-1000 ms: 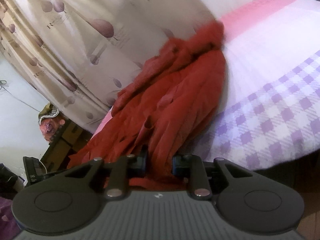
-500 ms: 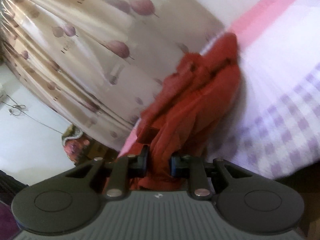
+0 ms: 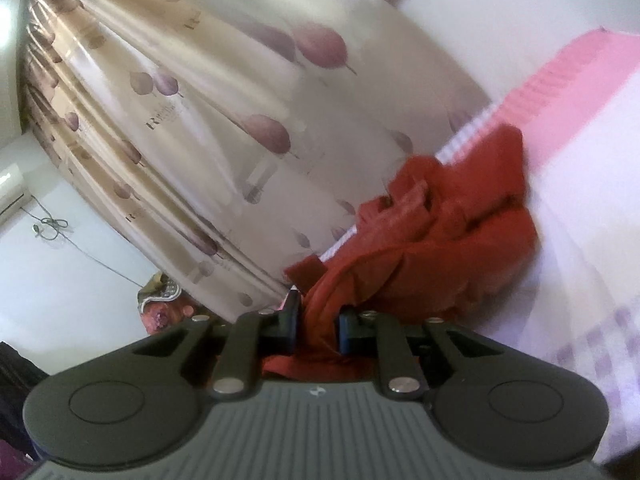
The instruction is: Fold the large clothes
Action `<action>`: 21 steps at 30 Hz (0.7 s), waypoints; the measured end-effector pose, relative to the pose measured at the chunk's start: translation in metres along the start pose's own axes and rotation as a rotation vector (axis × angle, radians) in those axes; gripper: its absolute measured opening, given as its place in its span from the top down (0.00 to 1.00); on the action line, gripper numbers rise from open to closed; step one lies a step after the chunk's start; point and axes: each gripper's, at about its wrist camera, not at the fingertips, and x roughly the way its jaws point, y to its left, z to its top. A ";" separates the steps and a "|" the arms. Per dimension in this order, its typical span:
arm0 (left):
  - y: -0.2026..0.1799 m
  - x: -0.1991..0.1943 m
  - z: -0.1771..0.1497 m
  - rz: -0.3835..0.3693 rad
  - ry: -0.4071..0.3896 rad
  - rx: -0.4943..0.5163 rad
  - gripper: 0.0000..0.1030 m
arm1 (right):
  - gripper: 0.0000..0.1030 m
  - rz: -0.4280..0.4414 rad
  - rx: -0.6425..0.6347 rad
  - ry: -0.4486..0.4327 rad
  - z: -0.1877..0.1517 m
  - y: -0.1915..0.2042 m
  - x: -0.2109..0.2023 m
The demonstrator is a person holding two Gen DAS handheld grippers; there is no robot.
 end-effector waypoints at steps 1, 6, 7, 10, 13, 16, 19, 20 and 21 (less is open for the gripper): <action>-0.001 0.003 0.005 0.002 -0.008 0.003 0.73 | 0.82 0.003 -0.006 -0.004 0.005 0.000 0.003; -0.009 0.025 0.032 0.026 -0.046 0.034 0.73 | 0.82 -0.001 -0.031 -0.040 0.035 0.001 0.021; -0.009 0.030 0.037 0.034 -0.052 0.034 0.73 | 0.82 -0.004 -0.033 -0.048 0.042 -0.001 0.026; -0.008 0.048 0.054 0.048 -0.064 0.029 0.73 | 0.82 -0.021 -0.017 -0.066 0.061 -0.007 0.040; -0.004 0.070 0.067 0.065 -0.063 0.010 0.73 | 0.83 -0.046 -0.005 -0.081 0.079 -0.015 0.056; 0.000 0.095 0.077 0.084 -0.053 -0.008 0.72 | 0.83 -0.074 0.019 -0.089 0.094 -0.026 0.073; 0.004 0.117 0.084 0.089 -0.046 -0.030 0.66 | 0.83 -0.109 0.036 -0.092 0.104 -0.037 0.092; 0.006 0.125 0.086 0.094 -0.045 -0.038 0.66 | 0.83 -0.125 0.043 -0.092 0.108 -0.042 0.099; 0.008 0.132 0.087 0.091 -0.043 -0.049 0.65 | 0.83 -0.135 0.054 -0.093 0.110 -0.047 0.105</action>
